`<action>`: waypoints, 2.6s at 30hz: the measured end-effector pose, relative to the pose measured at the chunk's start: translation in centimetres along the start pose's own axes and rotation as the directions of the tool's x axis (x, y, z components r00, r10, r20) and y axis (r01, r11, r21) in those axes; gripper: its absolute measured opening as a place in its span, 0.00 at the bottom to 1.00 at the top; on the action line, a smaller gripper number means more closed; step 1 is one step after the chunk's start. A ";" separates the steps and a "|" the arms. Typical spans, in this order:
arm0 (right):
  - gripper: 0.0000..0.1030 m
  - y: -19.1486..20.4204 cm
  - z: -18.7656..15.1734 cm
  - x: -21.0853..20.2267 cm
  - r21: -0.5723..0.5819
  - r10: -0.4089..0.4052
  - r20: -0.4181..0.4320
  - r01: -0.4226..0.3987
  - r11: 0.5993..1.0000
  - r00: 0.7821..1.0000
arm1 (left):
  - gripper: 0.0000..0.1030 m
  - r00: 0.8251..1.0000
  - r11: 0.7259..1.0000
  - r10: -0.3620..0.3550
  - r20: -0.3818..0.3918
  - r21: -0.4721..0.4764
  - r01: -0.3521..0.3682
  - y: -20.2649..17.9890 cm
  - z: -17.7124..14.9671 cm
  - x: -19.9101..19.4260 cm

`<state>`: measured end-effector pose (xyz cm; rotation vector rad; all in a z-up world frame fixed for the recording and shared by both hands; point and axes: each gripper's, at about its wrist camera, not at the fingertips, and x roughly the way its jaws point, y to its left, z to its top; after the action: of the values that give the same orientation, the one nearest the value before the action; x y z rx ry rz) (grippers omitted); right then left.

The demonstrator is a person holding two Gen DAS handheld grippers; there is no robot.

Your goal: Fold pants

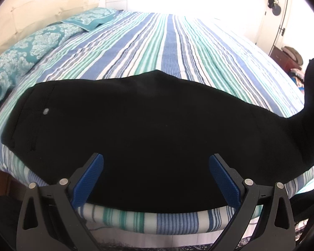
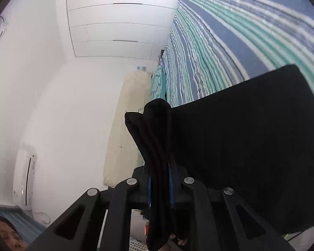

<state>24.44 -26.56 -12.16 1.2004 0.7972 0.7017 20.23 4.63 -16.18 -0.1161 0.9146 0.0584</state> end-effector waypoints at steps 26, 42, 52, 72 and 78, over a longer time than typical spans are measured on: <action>0.72 2.9 -14.9 -2.5 -0.721 -0.588 0.178 0.511 0.468 0.789 | 0.91 0.976 0.973 -0.219 0.008 0.075 0.218 -2.3 1.0 0.2; 0.83 0.9 -16.9 -4.5 -0.677 -0.672 0.309 0.652 0.342 0.673 | 0.04 0.988 0.989 -0.145 -0.056 -0.001 0.145 -0.6 2.0 1.0; 0.83 -1.0 -16.7 -2.5 -0.685 -0.744 0.300 0.677 0.268 0.597 | 0.07 0.992 0.989 -0.058 -0.110 0.128 0.072 -1.5 1.2 2.4; 0.83 -1.8 -16.3 -2.8 -0.673 -0.760 0.305 0.695 0.255 0.574 | 0.68 0.990 0.996 -0.080 -0.113 0.030 0.084 -0.1 2.5 3.7; 0.83 -2.4 -15.6 -2.6 -0.654 -0.781 0.415 0.750 0.101 0.466 | 0.70 0.986 0.969 0.135 -0.097 0.223 -0.111 -3.5 1.5 5.5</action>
<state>10.09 -21.09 -16.71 -0.1840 0.8703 0.0759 25.11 1.32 -19.42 0.1421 1.0338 0.0674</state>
